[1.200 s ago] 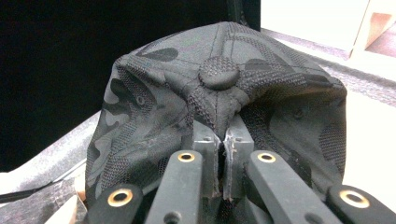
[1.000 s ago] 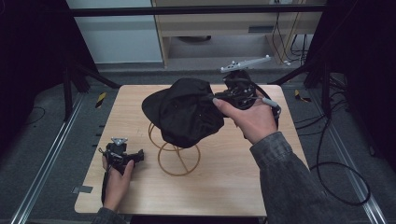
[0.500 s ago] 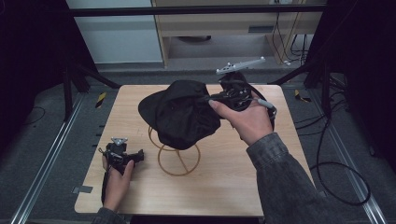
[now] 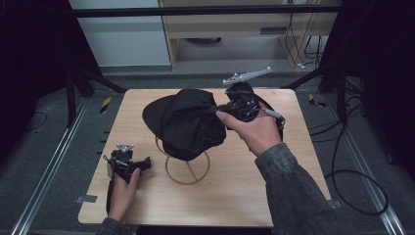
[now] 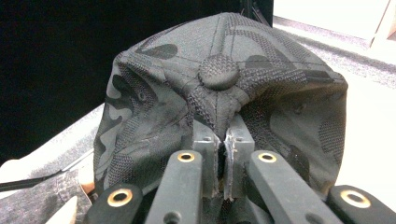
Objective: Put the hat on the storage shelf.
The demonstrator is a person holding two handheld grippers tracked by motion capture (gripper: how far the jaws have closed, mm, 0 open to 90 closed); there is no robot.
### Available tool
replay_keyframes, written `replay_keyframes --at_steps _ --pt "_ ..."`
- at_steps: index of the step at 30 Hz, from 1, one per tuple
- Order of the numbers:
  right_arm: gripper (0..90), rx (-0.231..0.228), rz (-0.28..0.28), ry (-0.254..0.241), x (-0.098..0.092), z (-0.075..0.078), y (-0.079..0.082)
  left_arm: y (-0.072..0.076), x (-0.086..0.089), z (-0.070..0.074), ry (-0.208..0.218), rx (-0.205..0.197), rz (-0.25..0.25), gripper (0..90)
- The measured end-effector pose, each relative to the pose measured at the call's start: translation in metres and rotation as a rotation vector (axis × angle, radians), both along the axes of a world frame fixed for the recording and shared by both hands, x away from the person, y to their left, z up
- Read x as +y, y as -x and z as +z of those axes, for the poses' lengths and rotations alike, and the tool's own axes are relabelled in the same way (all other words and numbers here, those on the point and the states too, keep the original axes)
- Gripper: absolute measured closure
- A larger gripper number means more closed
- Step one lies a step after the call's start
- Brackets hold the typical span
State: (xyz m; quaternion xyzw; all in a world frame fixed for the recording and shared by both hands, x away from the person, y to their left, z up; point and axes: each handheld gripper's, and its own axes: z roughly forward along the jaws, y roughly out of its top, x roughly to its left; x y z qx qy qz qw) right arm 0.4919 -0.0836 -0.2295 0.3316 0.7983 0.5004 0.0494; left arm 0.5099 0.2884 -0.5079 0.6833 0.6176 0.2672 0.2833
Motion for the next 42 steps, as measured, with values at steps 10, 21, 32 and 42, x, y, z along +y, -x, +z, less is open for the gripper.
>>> replay_keyframes --at_steps 10,21,32,42 --pt "86.0 0.015 0.004 0.015 0.001 -0.009 0.001 0.0 0.0 0.0 0.001 0.0 0.0 0.0" --pt "85.6 0.039 0.01 0.032 0.006 -0.028 0.001 0.0 0.0 0.0 0.0 0.0 0.0 0.0" --pt "85.0 0.035 0.011 0.07 0.016 -0.036 -0.001 0.0 0.0 0.0 0.001 0.0 0.001 0.0" --pt "84.1 0.036 0.008 0.088 0.025 -0.046 -0.007 0.0 0.0 0.0 0.001 0.0 0.0 0.0"
